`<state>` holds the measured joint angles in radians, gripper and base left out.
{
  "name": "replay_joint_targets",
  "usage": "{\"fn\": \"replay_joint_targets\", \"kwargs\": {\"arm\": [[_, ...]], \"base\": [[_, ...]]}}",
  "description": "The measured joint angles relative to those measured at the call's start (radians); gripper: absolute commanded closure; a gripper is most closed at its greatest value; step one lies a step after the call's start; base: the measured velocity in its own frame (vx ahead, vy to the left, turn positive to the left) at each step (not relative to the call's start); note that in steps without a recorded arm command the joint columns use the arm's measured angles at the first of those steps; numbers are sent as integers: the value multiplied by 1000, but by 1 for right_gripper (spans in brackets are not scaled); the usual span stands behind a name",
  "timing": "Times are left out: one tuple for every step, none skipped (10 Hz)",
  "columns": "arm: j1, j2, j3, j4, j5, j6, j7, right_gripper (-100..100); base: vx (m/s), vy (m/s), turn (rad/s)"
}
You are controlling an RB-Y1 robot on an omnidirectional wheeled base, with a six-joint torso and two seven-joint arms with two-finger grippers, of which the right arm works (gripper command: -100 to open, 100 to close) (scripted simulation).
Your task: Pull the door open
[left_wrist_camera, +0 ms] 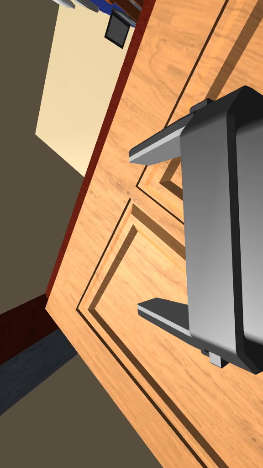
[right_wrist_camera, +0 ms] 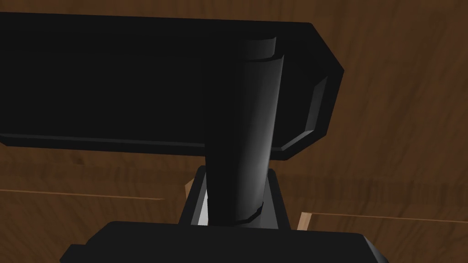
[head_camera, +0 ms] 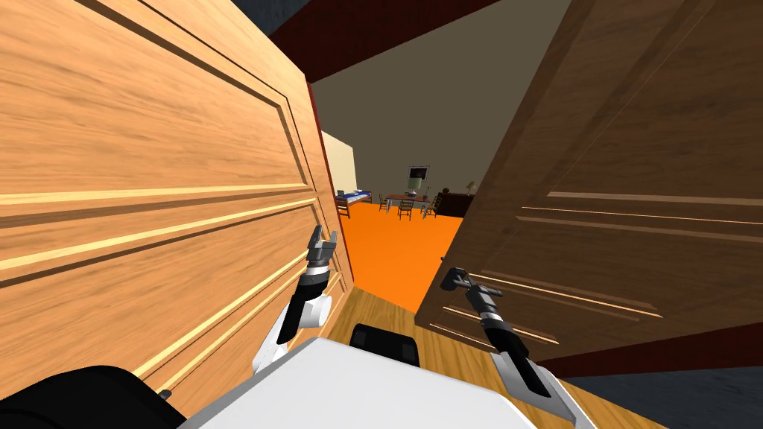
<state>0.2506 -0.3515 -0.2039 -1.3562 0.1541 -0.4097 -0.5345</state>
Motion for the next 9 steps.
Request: {"fn": "replay_joint_targets", "kwargs": {"arm": [[6, -12, 0, 1, -1, -10, -8, 100], [8, -19, 3, 2, 0, -22, -16, 100], [13, -28, 7, 4, 0, -34, -24, 100], [20, -37, 11, 7, 1, -48, -33, 100], [33, -49, 15, 12, 1, -64, -45, 100], [44, -59, 21, 16, 3, -81, -56, 100], [60, -71, 26, 12, 3, -95, -69, 100], [69, -83, 32, 16, 4, -111, -81, 100], [76, -93, 37, 22, 5, -128, -91, 100]], "base": [[-181, -72, 155], [-191, -63, 132], [-218, -52, 154], [-212, -57, 185], [-213, -68, 162], [-217, -68, 162], [-203, -74, 159], [-204, -89, 157], [-231, -61, 167]]}}
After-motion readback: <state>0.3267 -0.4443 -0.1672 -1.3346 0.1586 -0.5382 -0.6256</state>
